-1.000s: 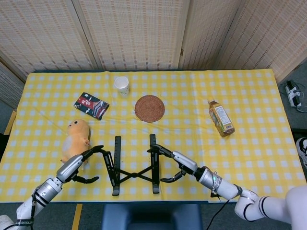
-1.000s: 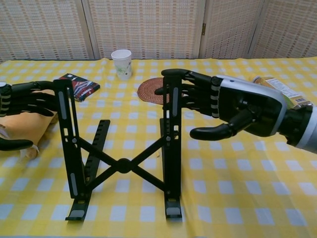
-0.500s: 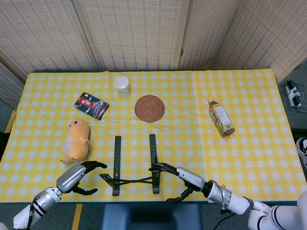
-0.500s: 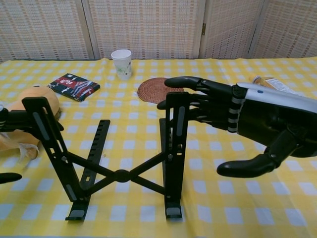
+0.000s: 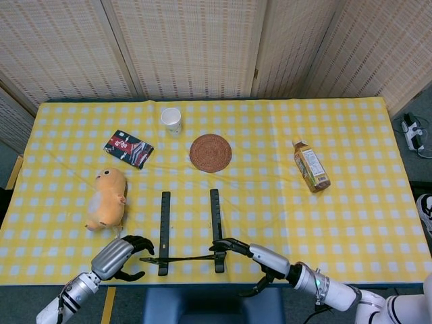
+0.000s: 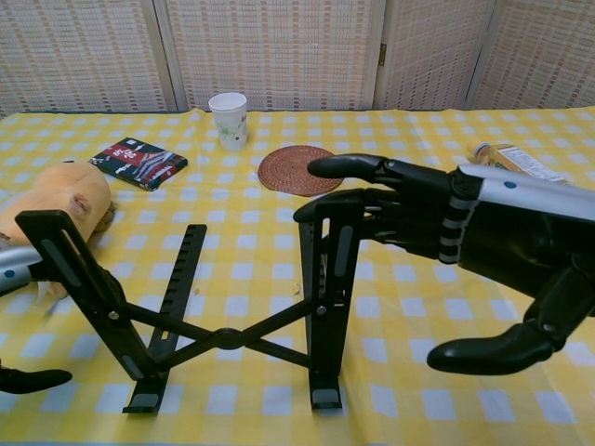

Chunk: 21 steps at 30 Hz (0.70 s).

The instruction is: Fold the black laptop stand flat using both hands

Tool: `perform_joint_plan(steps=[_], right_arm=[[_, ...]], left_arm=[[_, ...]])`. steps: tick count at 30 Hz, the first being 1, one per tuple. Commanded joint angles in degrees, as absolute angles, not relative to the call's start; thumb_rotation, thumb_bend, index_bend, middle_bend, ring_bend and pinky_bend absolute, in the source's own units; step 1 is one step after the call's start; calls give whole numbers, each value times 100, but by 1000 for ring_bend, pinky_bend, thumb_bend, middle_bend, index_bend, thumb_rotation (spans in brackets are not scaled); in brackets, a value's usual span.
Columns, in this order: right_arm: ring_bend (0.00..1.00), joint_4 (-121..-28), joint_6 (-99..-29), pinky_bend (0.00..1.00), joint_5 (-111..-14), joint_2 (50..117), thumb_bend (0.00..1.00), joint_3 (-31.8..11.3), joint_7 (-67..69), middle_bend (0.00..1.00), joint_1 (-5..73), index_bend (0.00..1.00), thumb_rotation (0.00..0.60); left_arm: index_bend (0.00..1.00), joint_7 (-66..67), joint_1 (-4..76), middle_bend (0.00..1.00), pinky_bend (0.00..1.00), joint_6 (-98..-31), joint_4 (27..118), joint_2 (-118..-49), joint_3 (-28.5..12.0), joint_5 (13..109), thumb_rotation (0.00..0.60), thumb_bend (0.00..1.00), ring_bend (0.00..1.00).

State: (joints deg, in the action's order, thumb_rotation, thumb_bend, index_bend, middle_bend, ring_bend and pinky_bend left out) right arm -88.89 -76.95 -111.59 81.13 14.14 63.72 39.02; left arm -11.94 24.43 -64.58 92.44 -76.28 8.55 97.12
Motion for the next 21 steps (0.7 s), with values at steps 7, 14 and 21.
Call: perform_joint_plan(steps=[7,14,21], right_arm=[[157,-8919,-7712,0,-11117,8107,263,1445,6333,148,3910,18,600],[158,-8912,-7744,0,-11083,8129,263,1447,6330,149,3906,18,600],[161,-8917,-7753,0,-11090,8163,264,1459,6304,149,3914,18,600]], left_arm=[[455,-972,2286,379,320,-6460,9266,-8047,718,9351,600,296,309],[494,-894,2235,393,337,-6494,9222,-8204,692,9266,600,297,321],[512,-954,2201,407,339,-6542,9233,-8377,633,9196,600,351,337]])
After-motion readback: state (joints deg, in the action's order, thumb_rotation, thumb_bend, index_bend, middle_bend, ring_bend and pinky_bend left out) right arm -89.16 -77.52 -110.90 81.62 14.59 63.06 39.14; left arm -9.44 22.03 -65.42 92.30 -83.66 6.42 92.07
